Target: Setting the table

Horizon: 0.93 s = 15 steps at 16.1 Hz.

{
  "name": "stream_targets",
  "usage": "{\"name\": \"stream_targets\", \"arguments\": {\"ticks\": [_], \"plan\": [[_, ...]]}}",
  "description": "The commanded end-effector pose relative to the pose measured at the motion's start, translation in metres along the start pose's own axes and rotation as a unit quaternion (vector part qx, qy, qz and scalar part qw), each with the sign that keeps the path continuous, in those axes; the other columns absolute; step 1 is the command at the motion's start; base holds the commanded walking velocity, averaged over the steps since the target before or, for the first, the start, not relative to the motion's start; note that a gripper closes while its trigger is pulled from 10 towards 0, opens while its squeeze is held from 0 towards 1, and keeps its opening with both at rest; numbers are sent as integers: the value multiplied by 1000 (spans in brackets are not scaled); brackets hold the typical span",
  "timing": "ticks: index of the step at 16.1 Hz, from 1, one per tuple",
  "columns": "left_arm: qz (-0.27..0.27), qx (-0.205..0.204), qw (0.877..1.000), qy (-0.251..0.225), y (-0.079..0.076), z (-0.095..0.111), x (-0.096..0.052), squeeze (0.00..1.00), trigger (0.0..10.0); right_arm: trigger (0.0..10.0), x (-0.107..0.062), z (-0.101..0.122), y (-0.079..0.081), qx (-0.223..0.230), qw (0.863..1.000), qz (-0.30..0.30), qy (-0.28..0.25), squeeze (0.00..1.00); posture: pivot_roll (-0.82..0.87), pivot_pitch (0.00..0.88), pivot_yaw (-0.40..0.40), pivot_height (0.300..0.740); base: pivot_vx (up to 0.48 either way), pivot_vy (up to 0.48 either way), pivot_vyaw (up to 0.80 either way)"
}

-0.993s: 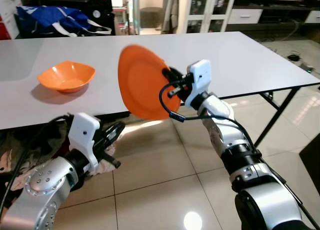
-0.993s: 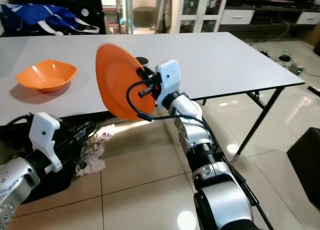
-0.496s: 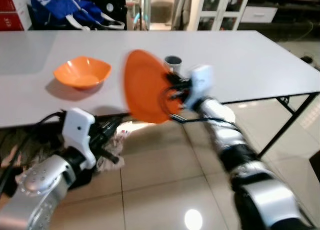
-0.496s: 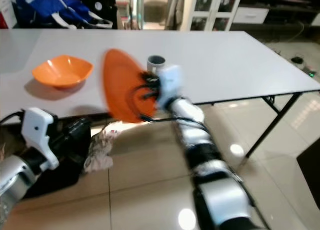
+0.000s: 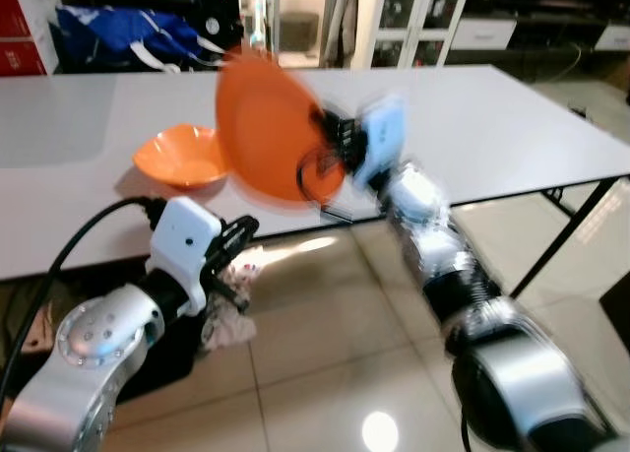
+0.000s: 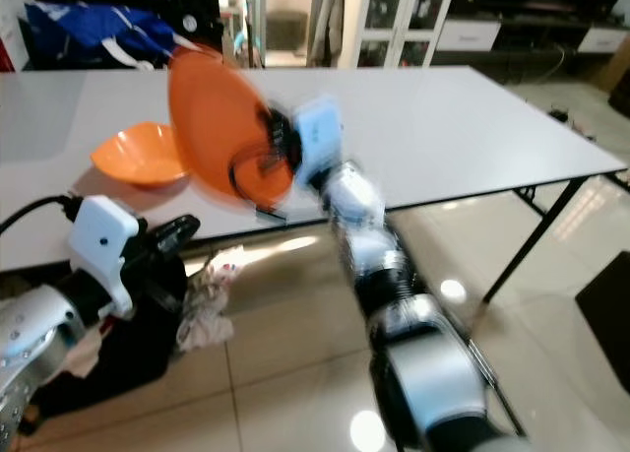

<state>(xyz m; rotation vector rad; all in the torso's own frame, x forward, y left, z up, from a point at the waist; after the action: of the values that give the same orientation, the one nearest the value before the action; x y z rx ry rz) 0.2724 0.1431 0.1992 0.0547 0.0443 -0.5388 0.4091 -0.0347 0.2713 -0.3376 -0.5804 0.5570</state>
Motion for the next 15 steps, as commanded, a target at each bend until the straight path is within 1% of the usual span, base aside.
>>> {"name": "stream_targets", "arguments": {"ticks": [1,3,4,5,6,8,12,14,15], "plan": [[-5,-6,1000,5,-3,-5,5,0,10000,0,-1,7,-28,-18,999,-41,-9,0,102,0,-39,736,0,0,0],[-6,-3,1000,2,-5,-4,7,0,10000,0,0,-1,-41,-32,998,-57,22,0,104,0,-45,736,0,0,0],[-6,-3,1000,2,-5,-4,7,0,10000,0,0,-1,-41,-32,998,-57,22,0,104,0,-45,736,0,0,0],[-9,-9,1000,3,-8,-5,8,0,10000,0,2,-2,-50,-32,996,-73,35,0,107,0,-47,736,277,0,0],[-9,-12,1000,6,-9,-7,8,0,10000,0,3,-2,-51,-31,996,-75,35,0,108,0,-47,736,461,0,0],[-6,-14,1000,3,-9,-6,8,0,10000,0,4,-2,-48,-30,996,-73,34,0,111,0,-48,736,459,0,0],[-7,0,1000,-1,-9,-4,9,0,10000,0,5,-5,-41,-26,997,-67,35,0,111,0,-46,736,464,0,0],[-10,2,1000,-1,-10,-4,10,16,10000,0,6,-4,-39,-25,997,-65,34,0,110,0,-46,736,480,0,0],[-9,-5,1000,-2,-10,-4,10,20,10000,0,6,-4,-39,-24,997,-64,33,0,110,0,-47,736,480,0,0]]}}
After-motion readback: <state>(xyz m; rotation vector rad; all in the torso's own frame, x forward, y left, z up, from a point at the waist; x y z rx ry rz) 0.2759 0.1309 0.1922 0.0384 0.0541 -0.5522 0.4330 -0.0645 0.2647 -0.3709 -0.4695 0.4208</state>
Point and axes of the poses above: a point about 5 cm out from each wrist's last joint towards the gripper, its own x axis pointing out of the wrist towards the gripper, its own z axis along the axis of the wrist's last joint, y = z × x, the point moved 4 cm from there along x, pointing out of the wrist towards the gripper, and after that the axes turned 13 degrees about -x, right-handed, at the moved point
